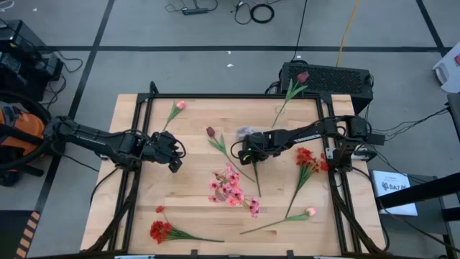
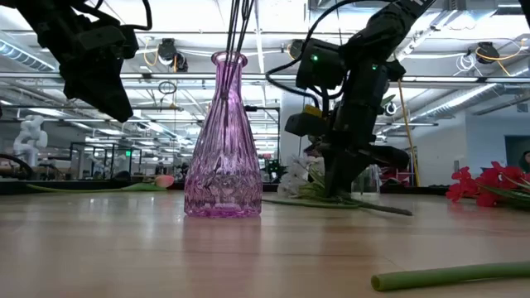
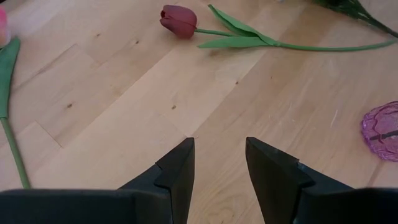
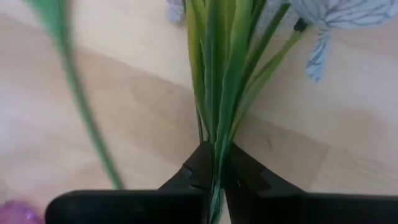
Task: Sort flowers into vase by color
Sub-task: Put the white flowers into the purple vase, then put the top pink flower into the purple vase
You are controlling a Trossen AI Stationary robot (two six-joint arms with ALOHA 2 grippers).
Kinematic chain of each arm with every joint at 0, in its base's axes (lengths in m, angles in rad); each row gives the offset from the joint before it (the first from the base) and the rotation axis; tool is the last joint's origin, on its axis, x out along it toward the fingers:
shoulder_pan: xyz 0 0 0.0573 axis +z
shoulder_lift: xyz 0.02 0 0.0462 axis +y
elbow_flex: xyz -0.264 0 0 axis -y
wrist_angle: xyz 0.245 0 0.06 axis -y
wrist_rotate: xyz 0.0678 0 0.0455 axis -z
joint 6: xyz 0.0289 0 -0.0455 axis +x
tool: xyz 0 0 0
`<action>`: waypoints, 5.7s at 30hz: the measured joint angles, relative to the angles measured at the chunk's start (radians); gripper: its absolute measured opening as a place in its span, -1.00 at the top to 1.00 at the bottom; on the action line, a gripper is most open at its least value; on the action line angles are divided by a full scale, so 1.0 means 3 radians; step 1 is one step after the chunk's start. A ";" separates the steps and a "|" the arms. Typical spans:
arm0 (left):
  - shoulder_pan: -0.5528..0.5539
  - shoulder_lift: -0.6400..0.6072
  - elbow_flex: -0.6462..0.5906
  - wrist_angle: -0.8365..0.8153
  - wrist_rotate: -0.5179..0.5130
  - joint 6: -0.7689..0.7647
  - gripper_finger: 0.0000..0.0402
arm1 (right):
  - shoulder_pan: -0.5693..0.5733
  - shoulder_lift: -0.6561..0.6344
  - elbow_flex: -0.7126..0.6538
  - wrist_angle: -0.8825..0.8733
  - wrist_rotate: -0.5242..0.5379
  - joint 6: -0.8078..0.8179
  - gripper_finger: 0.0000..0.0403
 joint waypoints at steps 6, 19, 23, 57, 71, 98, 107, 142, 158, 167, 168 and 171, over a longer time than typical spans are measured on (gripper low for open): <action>-0.0001 0.0001 0.0000 0.0001 -0.0001 0.0000 0.25 | 0.0025 -0.0578 0.0005 0.0253 0.0311 -0.0399 0.98; 0.0000 0.0000 0.0000 0.0001 -0.0024 0.0001 0.25 | 0.0424 -0.2268 -0.0163 0.0454 0.1889 -0.2176 0.98; 0.0000 0.0001 0.0000 0.0002 -0.0025 0.0001 0.25 | 0.0535 -0.2497 -0.0862 0.1718 0.1731 -0.2516 0.99; 0.0000 0.0001 0.0000 0.0021 -0.0025 0.0198 0.25 | 0.0640 -0.0874 -0.1448 0.5974 -0.0210 -0.3243 1.00; 0.0000 0.0000 0.0000 0.0026 0.0004 0.0195 0.25 | 0.0693 -0.0873 -0.1136 0.5516 -0.0137 -0.3406 1.00; -0.0004 0.0001 0.0000 -0.0001 0.0184 0.0205 0.25 | 0.0828 -0.0254 -0.0753 0.5353 -0.0048 -0.3323 1.00; -0.0004 0.0000 0.0001 -0.0003 0.0184 0.0205 0.25 | 0.0828 -0.0056 -0.0753 0.5345 -0.0057 -0.3209 0.98; -0.0004 -0.0001 0.0000 -0.0001 0.0180 0.0445 0.25 | 0.0828 -0.0055 -0.0754 0.4759 -0.0329 -0.3398 0.71; -0.0004 -0.0001 0.0000 -0.0001 0.0175 0.0437 0.25 | 0.0823 -0.0073 -0.0754 0.4701 -0.0492 -0.3523 0.82; -0.0004 0.0001 0.0000 0.0001 0.0173 0.0437 0.25 | 0.0823 -0.0365 -0.0754 0.3952 -0.0493 -0.3508 0.78; -0.0003 0.0001 0.0000 0.0001 0.0173 0.0437 0.25 | 0.0823 -0.0411 -0.0754 0.3892 -0.0490 -0.3525 0.78; -0.0003 0.0001 0.0000 0.0000 0.0158 0.0438 0.25 | 0.0823 -0.0526 -0.0754 0.3788 -0.0487 -0.3594 0.78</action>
